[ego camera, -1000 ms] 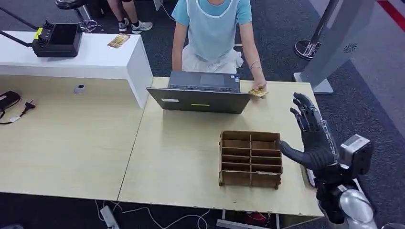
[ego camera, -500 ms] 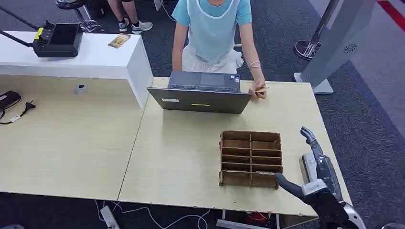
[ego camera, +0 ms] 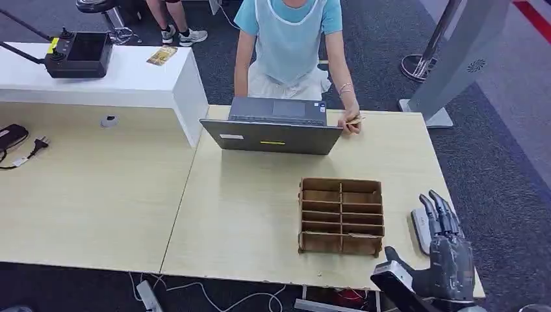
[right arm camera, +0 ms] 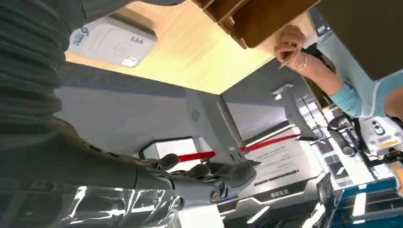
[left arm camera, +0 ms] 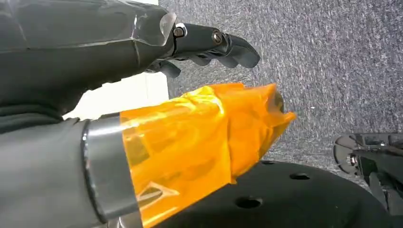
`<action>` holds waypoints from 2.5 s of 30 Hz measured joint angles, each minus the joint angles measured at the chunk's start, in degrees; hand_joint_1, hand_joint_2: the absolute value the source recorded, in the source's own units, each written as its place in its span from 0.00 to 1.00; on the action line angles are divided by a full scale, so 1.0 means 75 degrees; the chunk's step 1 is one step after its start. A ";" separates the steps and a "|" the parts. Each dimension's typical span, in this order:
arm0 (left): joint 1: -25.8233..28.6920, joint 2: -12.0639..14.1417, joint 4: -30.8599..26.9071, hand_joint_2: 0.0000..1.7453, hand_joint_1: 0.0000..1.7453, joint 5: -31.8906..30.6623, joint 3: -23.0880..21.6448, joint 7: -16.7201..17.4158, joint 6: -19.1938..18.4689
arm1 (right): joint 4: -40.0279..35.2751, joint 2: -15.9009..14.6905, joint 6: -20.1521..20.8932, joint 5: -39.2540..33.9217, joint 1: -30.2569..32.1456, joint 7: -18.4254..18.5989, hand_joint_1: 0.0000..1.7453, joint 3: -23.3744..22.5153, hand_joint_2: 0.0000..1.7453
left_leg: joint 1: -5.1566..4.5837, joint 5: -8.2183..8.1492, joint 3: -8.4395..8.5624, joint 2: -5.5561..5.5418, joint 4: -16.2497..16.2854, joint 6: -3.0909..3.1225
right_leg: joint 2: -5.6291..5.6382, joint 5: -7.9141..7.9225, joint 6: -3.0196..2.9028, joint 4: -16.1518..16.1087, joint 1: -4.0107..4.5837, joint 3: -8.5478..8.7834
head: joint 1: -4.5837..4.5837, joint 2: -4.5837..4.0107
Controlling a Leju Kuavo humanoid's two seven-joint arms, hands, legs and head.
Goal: Pass the card to the sensor for recognition and then transmit it.
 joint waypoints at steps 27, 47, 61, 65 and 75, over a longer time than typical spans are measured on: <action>-0.0032 0.0009 0.0000 0.00 0.00 -0.0271 0.0012 0.0035 -0.0073 | 0.0857 -0.0604 0.0411 0.2312 -0.0745 0.1746 0.00 0.1437 1.00 | 0.0000 0.0000 0.0000 0.0000 0.0000 0.0000 | 0.0000 0.0000 0.0000 0.0000 0.0000 0.0002 | 0.0003 0.0000; -0.0042 0.0006 0.0000 0.00 0.00 -0.0271 0.0012 0.0058 -0.0105 | 0.1460 -0.0601 0.1000 0.2717 -0.0969 0.2081 0.00 0.1539 1.00 | 0.0000 0.0000 0.0000 0.0000 0.0000 0.0000 | 0.0000 0.0000 0.0000 0.0000 0.0000 0.0002 | 0.0000 0.0000; -0.0054 0.0006 0.0000 0.00 0.00 -0.0291 0.0012 0.0058 -0.0181 | 0.1868 -0.0551 0.1276 0.2743 -0.1260 0.2000 0.11 0.1702 1.00 | 0.0000 0.0000 0.0000 0.0000 0.0000 0.0000 | 0.0000 0.0000 0.0000 0.0001 0.0000 0.0002 | 0.0003 0.0000; -0.0056 0.0006 0.0000 0.00 0.00 -0.0297 0.0012 0.0058 -0.0181 | 0.1953 -0.0534 0.1323 0.2743 -0.1336 0.1985 0.16 0.1755 1.00 | 0.0000 0.0000 0.0000 0.0000 0.0000 0.0000 | 0.0000 0.0000 0.0000 0.0001 0.0000 0.0002 | 0.0003 0.0000; -0.0059 0.0006 0.0000 0.00 0.00 -0.0338 0.0012 0.0058 -0.0184 | 0.2168 -0.0484 0.1454 0.2790 -0.1540 0.1820 0.22 0.1918 1.00 | 0.0000 0.0001 0.0001 0.0000 0.0000 0.0000 | 0.0000 0.0000 0.0000 0.0001 0.0000 0.0002 | 0.0000 0.0000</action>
